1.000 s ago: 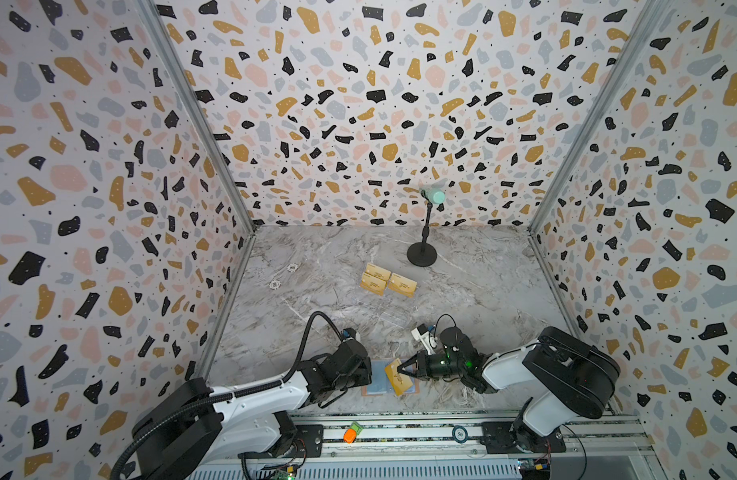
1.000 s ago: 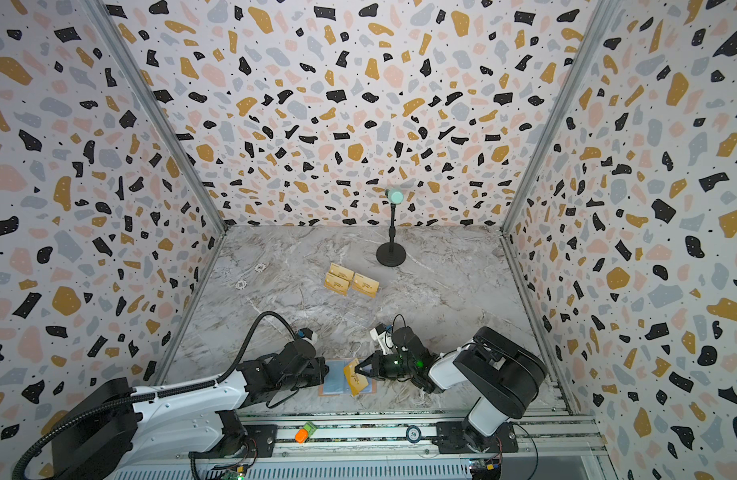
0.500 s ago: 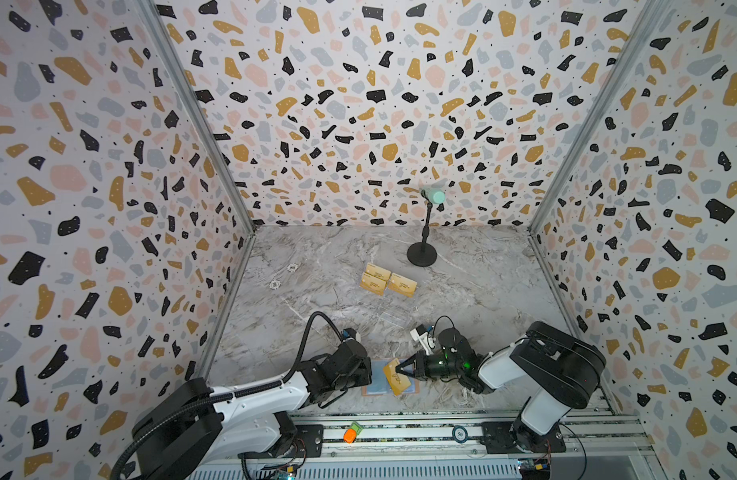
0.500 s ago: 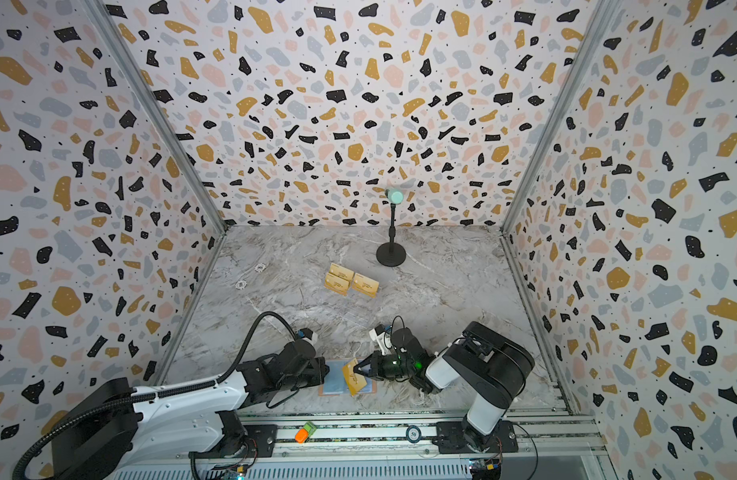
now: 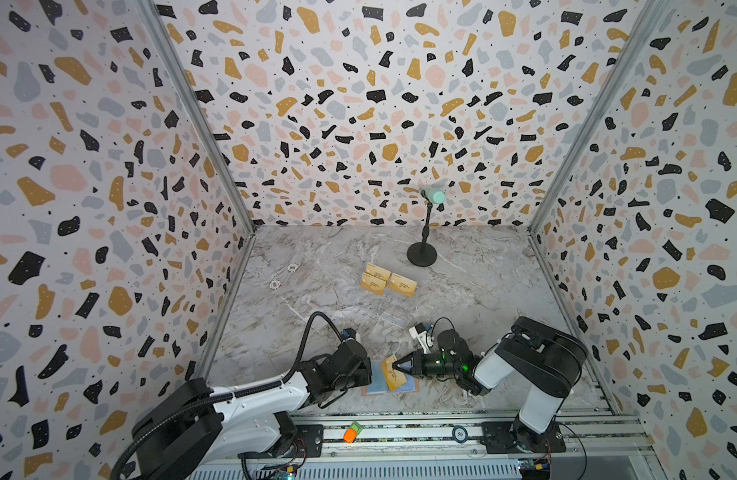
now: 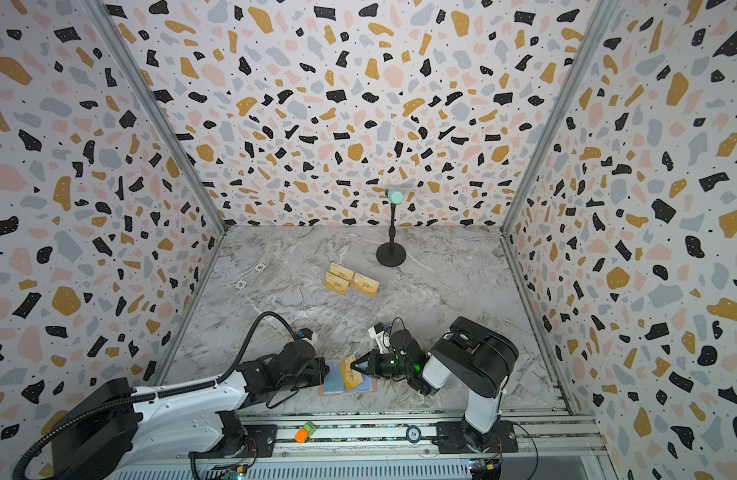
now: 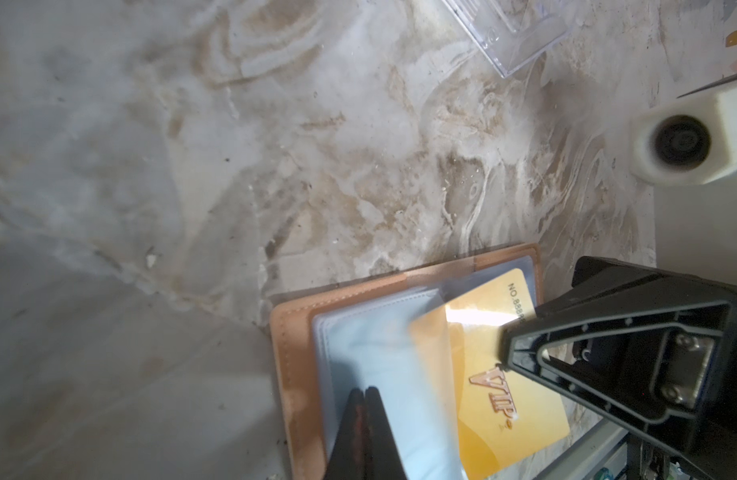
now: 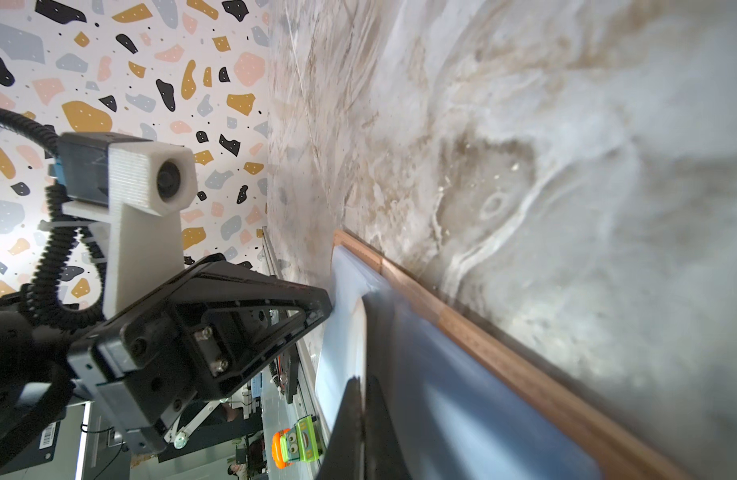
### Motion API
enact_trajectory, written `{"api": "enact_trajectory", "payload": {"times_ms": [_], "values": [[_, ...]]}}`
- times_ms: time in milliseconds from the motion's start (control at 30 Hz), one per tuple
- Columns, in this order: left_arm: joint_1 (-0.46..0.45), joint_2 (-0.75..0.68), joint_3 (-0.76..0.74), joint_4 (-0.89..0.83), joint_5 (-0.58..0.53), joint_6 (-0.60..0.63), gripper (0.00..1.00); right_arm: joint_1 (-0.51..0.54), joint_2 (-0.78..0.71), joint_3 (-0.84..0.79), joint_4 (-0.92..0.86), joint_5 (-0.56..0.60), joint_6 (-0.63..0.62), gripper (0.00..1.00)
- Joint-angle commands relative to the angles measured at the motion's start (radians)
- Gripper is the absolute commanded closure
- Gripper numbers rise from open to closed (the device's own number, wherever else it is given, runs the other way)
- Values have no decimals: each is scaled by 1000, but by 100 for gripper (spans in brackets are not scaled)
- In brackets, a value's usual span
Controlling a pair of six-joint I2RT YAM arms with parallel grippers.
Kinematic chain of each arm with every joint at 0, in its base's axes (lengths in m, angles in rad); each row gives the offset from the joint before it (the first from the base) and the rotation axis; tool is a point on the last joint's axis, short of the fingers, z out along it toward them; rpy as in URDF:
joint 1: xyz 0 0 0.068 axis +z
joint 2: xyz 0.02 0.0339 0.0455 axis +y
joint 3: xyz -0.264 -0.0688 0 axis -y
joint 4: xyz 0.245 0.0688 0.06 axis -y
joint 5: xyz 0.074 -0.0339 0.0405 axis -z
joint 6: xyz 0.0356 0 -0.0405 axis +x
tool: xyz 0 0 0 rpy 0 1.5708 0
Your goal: Put the credit cards into the card holder
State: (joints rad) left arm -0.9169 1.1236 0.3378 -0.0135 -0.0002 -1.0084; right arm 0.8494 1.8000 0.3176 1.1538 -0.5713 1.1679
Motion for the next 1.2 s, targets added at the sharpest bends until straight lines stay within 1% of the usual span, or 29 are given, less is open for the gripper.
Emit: {"api": "enact_trajectory", "payload": {"times_ms": [0,433,667,700,900,1000,1167], "values": [[-3,-5,-19,-4,15,-6,100,12,10,-8,56,26,15,100],[-4,-3,-25,-3,22,-6,100,33,22,-19,79,90,8,100],[-4,-3,-14,-19,16,5,100,45,40,-61,167,124,39,100],[-3,-3,-13,-19,16,5,100,52,44,-64,204,130,45,100],[-4,-8,-10,-29,13,5,100,76,88,-66,296,152,83,100],[-4,-10,-8,-29,12,5,100,78,106,-70,325,161,92,100],[-4,-10,-9,-33,14,5,100,77,92,-88,315,182,83,100]]}}
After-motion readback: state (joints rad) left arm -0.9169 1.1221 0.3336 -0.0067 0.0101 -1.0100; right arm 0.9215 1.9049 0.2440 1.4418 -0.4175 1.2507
